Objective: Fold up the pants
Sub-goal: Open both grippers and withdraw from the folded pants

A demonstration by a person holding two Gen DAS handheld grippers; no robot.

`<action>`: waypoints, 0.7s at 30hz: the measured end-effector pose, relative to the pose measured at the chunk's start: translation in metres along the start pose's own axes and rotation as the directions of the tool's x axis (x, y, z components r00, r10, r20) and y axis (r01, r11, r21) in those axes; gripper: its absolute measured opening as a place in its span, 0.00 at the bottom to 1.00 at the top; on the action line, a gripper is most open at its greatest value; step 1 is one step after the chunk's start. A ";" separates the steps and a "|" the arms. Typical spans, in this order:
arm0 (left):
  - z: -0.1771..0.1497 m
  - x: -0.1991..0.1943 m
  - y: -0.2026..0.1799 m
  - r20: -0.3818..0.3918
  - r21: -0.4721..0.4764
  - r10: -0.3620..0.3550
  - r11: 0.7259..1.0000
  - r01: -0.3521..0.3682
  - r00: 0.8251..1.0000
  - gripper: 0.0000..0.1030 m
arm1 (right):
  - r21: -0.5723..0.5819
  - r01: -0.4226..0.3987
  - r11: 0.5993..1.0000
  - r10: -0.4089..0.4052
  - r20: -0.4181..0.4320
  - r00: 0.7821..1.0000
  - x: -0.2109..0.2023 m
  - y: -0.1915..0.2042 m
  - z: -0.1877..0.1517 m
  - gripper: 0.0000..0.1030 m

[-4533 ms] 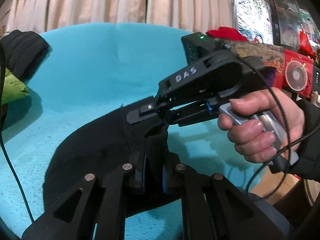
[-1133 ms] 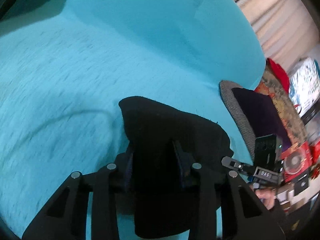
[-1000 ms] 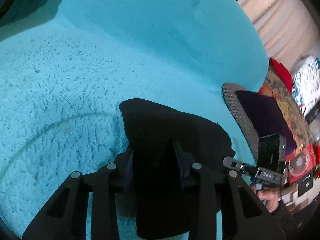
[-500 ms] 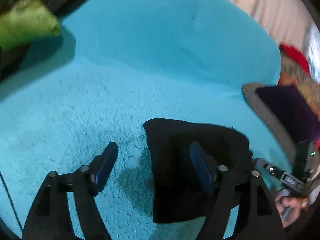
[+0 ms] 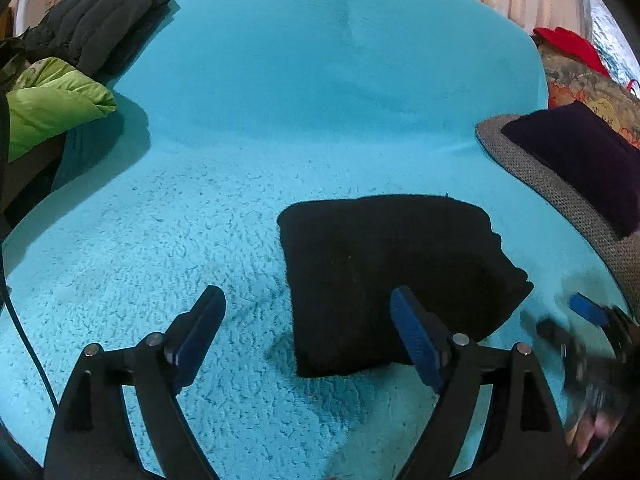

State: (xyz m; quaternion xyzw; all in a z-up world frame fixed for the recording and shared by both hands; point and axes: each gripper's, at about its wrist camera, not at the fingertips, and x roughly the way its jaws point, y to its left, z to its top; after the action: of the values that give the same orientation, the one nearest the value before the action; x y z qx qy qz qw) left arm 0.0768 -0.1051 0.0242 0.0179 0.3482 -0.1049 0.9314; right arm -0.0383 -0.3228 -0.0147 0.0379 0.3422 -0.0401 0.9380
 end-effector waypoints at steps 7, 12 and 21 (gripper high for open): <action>0.002 -0.005 0.004 0.011 -0.019 0.009 1.000 -0.009 1.000 0.95 | -0.311 0.288 0.906 -0.246 0.169 0.954 -0.015 0.066 -0.016 1.00; 0.001 -0.008 0.005 0.043 -0.029 0.014 0.999 -0.013 0.999 1.00 | -0.277 0.259 0.925 -0.232 0.126 0.964 -0.004 0.054 -0.014 1.00; -0.001 -0.001 -0.004 0.001 -0.014 0.032 0.999 -0.032 1.000 1.00 | -0.281 0.255 0.925 -0.229 0.121 0.966 -0.007 0.054 -0.017 1.00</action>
State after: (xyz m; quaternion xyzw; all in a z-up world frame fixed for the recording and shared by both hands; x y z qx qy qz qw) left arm 0.0744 -0.1082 0.0241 0.0167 0.3479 -0.0877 0.9333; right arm -0.0496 -0.2666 -0.0208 -0.1461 0.3057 -0.1058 0.9349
